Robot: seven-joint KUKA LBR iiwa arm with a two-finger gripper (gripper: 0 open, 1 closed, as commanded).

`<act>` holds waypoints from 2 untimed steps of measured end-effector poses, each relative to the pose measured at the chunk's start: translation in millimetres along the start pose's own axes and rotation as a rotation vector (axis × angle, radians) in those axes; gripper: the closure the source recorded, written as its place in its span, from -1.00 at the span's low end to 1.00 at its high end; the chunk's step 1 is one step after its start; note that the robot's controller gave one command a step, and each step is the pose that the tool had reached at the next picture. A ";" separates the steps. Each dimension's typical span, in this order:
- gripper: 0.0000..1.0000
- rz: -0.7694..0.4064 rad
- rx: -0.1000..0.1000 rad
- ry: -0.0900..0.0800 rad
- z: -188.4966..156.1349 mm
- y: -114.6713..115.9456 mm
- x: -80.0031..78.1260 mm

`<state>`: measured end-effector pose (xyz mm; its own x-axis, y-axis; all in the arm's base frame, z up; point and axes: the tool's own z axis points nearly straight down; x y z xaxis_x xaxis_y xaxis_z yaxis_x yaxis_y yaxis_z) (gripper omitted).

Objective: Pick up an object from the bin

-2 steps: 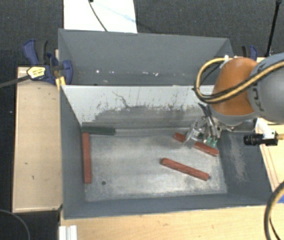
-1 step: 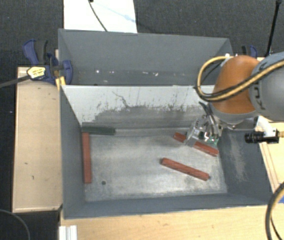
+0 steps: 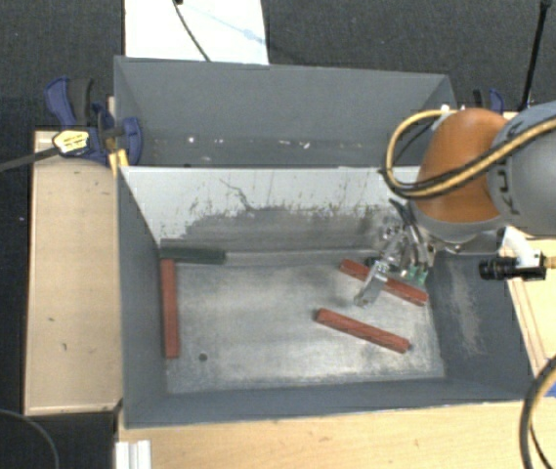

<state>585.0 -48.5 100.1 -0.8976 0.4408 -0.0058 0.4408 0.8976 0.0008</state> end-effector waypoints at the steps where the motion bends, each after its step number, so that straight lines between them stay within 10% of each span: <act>1: -1.00 0.017 0.002 0.006 31.4 -10.6 -13.4; 2: -1.00 -0.043 0.001 0.006 29.5 15.2 16.4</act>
Offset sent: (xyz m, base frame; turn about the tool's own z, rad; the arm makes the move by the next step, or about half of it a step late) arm 0.0073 -0.0140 -0.0301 0.0087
